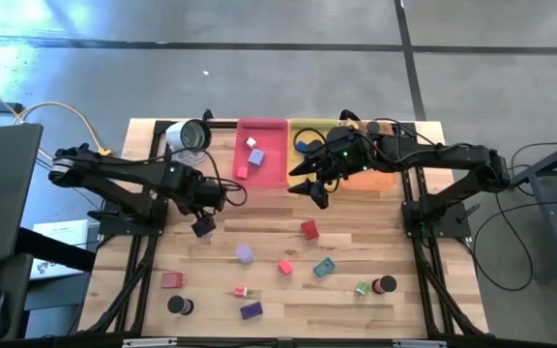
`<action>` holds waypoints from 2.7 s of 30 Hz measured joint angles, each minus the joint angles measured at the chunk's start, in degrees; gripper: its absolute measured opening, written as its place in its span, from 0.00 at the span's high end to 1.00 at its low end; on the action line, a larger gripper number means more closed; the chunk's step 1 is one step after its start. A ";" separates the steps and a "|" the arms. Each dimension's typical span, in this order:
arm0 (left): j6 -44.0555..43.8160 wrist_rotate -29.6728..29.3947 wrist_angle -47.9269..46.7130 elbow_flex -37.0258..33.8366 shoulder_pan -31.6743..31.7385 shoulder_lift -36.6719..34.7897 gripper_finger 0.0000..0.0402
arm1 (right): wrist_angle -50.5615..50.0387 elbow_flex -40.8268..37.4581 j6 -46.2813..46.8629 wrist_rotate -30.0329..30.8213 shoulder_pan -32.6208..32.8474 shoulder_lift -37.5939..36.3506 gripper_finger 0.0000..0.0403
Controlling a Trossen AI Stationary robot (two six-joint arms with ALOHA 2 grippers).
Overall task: Pick & Place Office items
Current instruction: Put the top violet hourglass into the orange bin
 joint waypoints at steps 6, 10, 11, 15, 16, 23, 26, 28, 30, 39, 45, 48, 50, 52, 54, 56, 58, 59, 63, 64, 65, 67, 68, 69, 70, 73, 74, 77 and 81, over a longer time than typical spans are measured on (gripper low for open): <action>-2.48 0.64 0.04 -0.27 -3.37 1.66 0.09 | 0.02 0.00 -0.02 0.18 0.75 0.00 0.41; -2.81 -2.33 0.19 -1.16 -5.07 3.62 0.09 | 0.13 0.00 -0.02 0.35 1.00 0.00 0.41; -2.87 -3.23 0.16 -1.27 -5.48 4.17 0.09 | 0.11 0.00 -0.02 0.47 1.02 0.00 0.41; -2.98 -4.18 0.29 -1.57 -6.78 6.66 0.09 | 0.12 0.00 0.09 0.31 0.98 0.00 0.41; -2.98 -4.16 0.37 -1.57 -6.90 7.16 0.09 | 0.12 0.00 0.11 0.26 0.99 0.00 0.41; -3.31 -3.87 1.53 -1.72 -7.25 8.61 0.09 | 0.11 0.00 0.07 0.23 0.98 0.00 0.41; -3.38 -3.75 2.35 -2.58 -7.25 8.70 0.09 | 0.11 -0.02 0.02 0.23 0.98 0.00 0.41; -3.42 -3.69 3.57 -3.18 -7.25 8.65 0.09 | 0.11 -0.01 -0.04 0.23 0.98 0.00 0.41; -3.41 -3.44 5.01 -4.06 -7.23 8.68 0.09 | 0.11 -0.01 -0.26 0.23 0.98 0.00 0.41; -3.41 -2.32 7.45 -6.95 -6.88 8.68 0.09 | 0.07 -0.02 -1.16 0.21 1.37 0.00 0.41; -3.73 -2.14 8.79 -8.04 -6.88 8.66 0.09 | 0.21 -0.02 -1.29 0.22 1.39 0.41 0.41; -3.81 -2.14 8.81 -8.53 -6.88 8.66 0.09 | 0.41 -0.04 -1.10 0.25 1.35 1.25 0.41; -3.81 -2.14 9.26 -8.99 -6.88 8.66 0.09 | 0.54 -0.09 -1.05 0.14 1.39 2.49 0.41; -3.77 -2.13 9.31 -9.17 -6.88 8.66 0.09 | 0.68 -0.09 -1.09 -0.36 1.48 2.98 0.41; -3.48 -2.15 9.40 -9.18 -6.88 8.61 0.09 | 0.93 -0.13 -1.02 -0.40 1.35 3.87 0.41; -3.41 -2.18 9.72 -9.57 -6.88 8.61 0.09 | 1.59 -0.07 -0.93 -0.46 1.70 4.18 0.41; -3.40 -2.16 10.83 -10.39 -6.88 8.60 0.09 | 1.48 -0.13 -0.85 -1.01 1.70 4.24 0.41; -3.40 -2.07 11.39 -10.77 -6.88 8.61 0.09 | 1.86 -0.11 -0.85 -1.25 1.70 4.24 0.41; -3.40 -1.57 12.59 -11.72 -6.88 8.63 0.09 | 1.95 -0.09 0.08 -1.30 1.70 4.20 0.41; -3.40 -1.59 12.52 -11.78 -6.88 8.62 0.09 | 1.85 -0.09 0.28 -1.30 1.65 4.20 0.41; -3.41 -1.63 12.63 -11.78 -6.88 8.62 0.09 | 1.81 -0.09 0.37 -1.30 1.59 4.20 0.41; -3.82 -1.69 12.78 -11.78 -6.88 8.63 0.09 | 1.88 -0.09 0.44 -1.32 1.59 4.20 0.41; -4.04 -1.61 12.71 -11.78 -6.88 8.62 0.10 | 1.89 -0.09 0.51 -1.32 1.59 4.20 0.41; -4.29 -1.59 12.73 -11.78 -6.88 8.62 0.10 | 1.89 -0.09 0.66 -1.32 1.59 4.20 0.41; -4.29 -1.59 12.75 -11.78 -6.88 8.61 0.11 | 1.87 -0.09 0.67 -1.32 1.61 4.20 0.41; -4.33 -1.61 12.77 -11.78 -6.88 8.62 0.14 | 1.86 -0.09 0.68 -1.49 1.61 4.20 0.41; -4.34 -1.62 12.77 -11.78 -6.88 8.61 0.16 | 1.86 -0.09 0.68 -1.56 1.61 4.20 0.41; -4.77 -1.64 12.77 -11.78 -6.88 8.61 0.22 | 1.82 -0.07 0.68 -1.56 1.61 4.20 0.41; -5.22 -1.75 12.75 -11.78 -6.88 8.61 0.32 | 1.81 -0.07 0.65 -1.56 1.61 4.20 0.41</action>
